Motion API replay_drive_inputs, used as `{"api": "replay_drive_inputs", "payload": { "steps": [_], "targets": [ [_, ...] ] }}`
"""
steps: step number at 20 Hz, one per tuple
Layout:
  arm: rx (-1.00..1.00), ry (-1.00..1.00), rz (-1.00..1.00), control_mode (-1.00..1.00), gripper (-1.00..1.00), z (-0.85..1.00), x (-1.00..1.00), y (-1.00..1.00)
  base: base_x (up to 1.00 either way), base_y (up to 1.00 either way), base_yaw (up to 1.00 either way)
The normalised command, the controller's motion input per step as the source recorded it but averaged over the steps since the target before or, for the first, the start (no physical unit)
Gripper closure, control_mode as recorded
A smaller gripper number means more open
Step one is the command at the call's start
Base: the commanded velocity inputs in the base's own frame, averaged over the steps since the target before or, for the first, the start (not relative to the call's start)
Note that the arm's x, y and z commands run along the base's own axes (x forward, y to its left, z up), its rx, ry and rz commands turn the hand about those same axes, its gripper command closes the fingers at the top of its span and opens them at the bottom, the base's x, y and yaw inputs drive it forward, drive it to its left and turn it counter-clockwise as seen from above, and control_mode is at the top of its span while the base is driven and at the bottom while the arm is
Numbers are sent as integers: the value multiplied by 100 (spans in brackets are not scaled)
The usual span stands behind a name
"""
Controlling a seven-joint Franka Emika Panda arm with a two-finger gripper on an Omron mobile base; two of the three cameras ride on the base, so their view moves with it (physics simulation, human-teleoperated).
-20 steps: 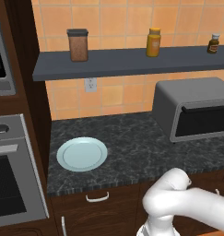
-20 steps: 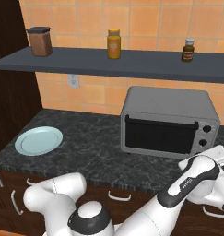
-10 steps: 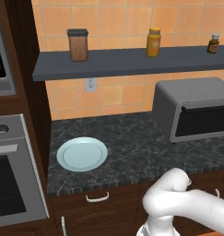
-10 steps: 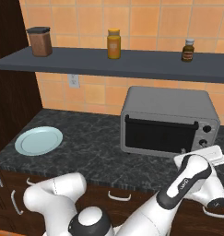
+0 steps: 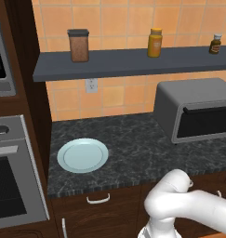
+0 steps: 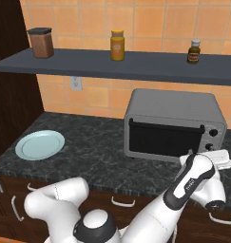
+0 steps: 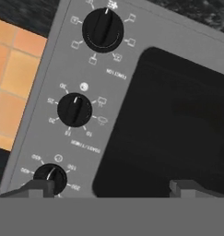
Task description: Pick up the kebab skewer and baguette bread, and place them inside the toaster oven. Close the toaster oven door and start by setting the timer.
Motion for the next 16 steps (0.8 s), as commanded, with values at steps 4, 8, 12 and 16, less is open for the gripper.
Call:
{"api": "replay_drive_inputs", "payload": {
  "steps": [4, 8, 12, 16],
  "targets": [
    [8, 0, -4, -100, -100, 0, 9, -29, 0, 0, 0],
    [8, 0, 0, -100, -100, -1, 0, -35, 0, 0, 0],
    [5, 0, 0, -100, -100, -8, 0, -15, 0, 0, 0],
    [2, 0, 0, -100, -100, -4, 0, 0, 0, 0, 0]
  ]
}}
